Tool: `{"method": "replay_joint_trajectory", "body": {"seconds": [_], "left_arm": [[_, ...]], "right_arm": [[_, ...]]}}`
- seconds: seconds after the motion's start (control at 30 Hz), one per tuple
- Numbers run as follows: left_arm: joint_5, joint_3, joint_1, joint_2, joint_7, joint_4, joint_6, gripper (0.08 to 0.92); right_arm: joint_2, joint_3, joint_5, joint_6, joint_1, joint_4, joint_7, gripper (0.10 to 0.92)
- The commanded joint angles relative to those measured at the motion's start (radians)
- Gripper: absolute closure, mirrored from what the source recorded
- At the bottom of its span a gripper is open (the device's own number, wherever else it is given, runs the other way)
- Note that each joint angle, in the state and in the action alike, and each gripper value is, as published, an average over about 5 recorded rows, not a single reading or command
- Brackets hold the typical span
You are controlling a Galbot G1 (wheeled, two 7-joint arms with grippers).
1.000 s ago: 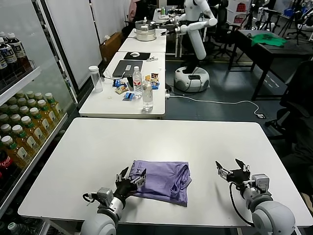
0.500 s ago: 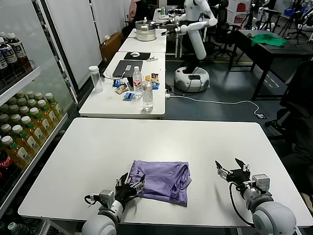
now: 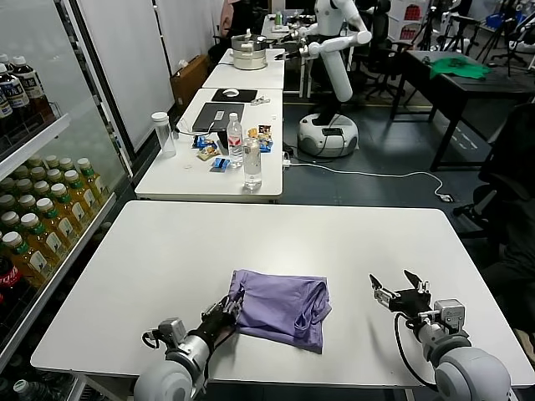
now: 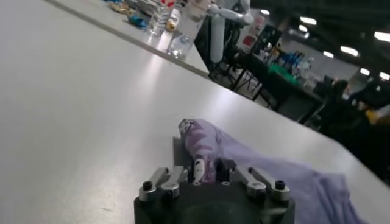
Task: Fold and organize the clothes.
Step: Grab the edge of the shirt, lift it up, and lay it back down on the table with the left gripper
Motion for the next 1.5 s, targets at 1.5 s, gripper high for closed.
{"method": "replay_joint_trajectory", "body": {"seconds": [1.5], "left_arm": [[0.679,0.401,-0.342,0.003,0.188,0.254,-0.047,0.880]], "right_arm": [[0.014,0.033,0.007,0.026,-0.045,0.056,-0.013,0.203]]}}
